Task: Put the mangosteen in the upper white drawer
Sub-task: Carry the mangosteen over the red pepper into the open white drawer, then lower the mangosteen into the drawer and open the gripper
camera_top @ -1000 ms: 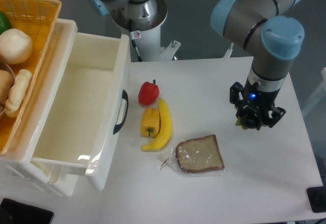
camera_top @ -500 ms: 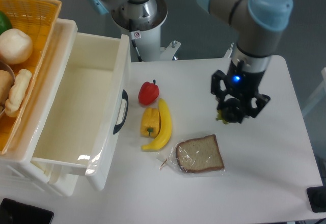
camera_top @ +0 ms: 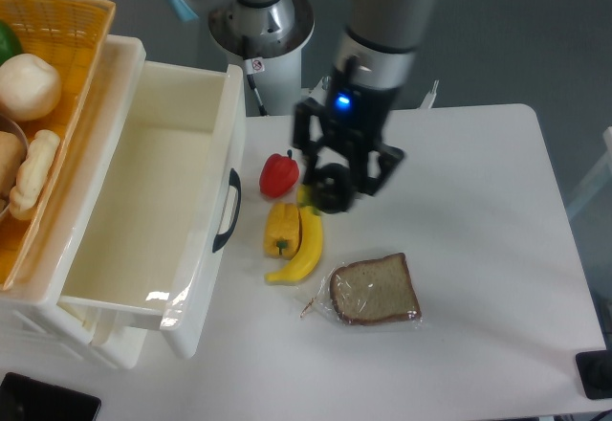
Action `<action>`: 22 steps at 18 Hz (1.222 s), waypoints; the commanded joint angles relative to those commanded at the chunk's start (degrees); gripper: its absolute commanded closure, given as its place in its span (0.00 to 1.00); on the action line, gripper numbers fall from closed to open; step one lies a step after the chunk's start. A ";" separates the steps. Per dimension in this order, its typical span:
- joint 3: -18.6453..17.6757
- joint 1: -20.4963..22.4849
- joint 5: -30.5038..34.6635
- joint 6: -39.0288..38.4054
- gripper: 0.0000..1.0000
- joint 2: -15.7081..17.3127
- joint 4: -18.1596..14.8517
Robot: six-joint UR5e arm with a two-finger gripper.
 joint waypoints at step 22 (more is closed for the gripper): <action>-3.60 -14.77 1.40 8.78 1.00 -3.07 0.00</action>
